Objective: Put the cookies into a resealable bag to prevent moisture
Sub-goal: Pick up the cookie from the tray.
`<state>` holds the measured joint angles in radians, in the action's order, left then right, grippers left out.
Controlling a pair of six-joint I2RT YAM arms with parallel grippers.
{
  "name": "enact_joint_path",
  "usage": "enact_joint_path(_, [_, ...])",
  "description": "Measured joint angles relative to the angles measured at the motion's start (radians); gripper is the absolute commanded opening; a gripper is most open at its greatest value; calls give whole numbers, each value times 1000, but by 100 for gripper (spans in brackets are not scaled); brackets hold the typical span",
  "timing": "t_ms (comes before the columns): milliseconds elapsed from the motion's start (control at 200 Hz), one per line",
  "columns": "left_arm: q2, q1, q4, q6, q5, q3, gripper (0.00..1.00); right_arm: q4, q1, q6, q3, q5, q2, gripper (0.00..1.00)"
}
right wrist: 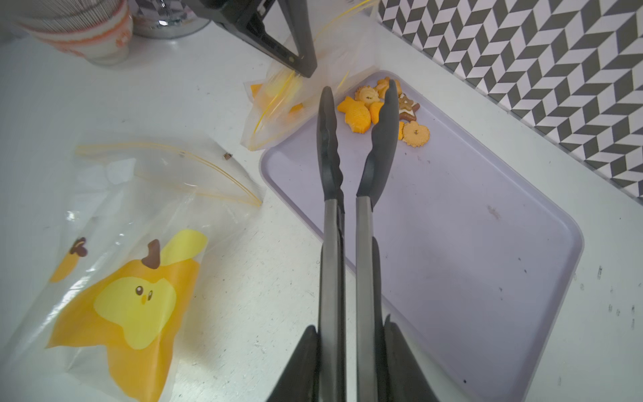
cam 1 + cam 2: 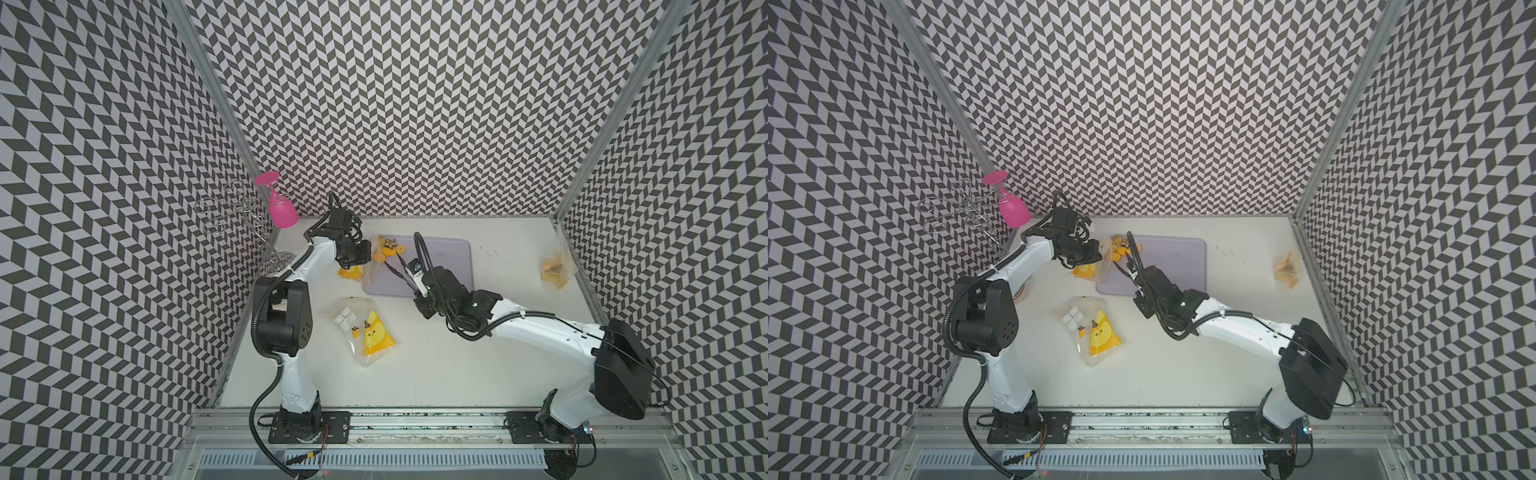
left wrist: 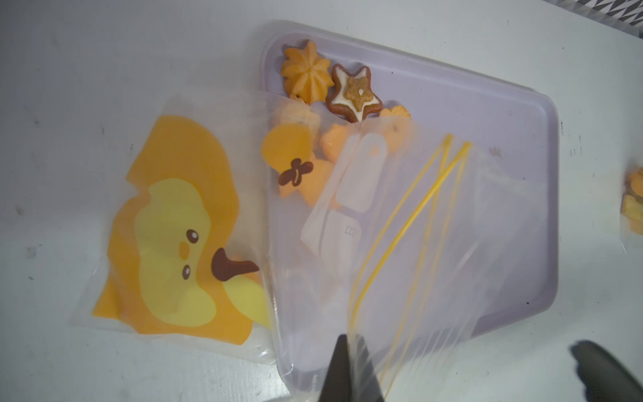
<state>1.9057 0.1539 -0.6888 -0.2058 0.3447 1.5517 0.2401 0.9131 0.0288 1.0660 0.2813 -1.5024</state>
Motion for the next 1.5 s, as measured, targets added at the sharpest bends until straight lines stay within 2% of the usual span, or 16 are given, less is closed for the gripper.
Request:
enact_joint_path(120, [0,-16,0,-10,-29,0,0,-78,-2,48,-94,-11,66,30])
enact_joint_path(235, [-5,-31,0,-21,-47,0,0,-114,-14,76,-94,-34,24,30])
enact_joint_path(461, [-40,-45,9,-32,-60,0,0,-80,-68,100,85,-124,-225,30])
enact_joint_path(726, [-51,-48,23,-36,-63,-3,0,-14,-125,111,284,-193,-407,33])
enact_joint_path(1302, [-51,-50,23,-36,-62,-3,0,92,-153,93,520,-227,-628,32])
enact_joint_path(1392, [-51,-50,23,-36,-62,-3,0,98,-157,91,544,-228,-643,29])
enact_joint_path(1502, [-51,-50,23,-36,-62,-3,0,104,-159,87,568,-229,-657,19])
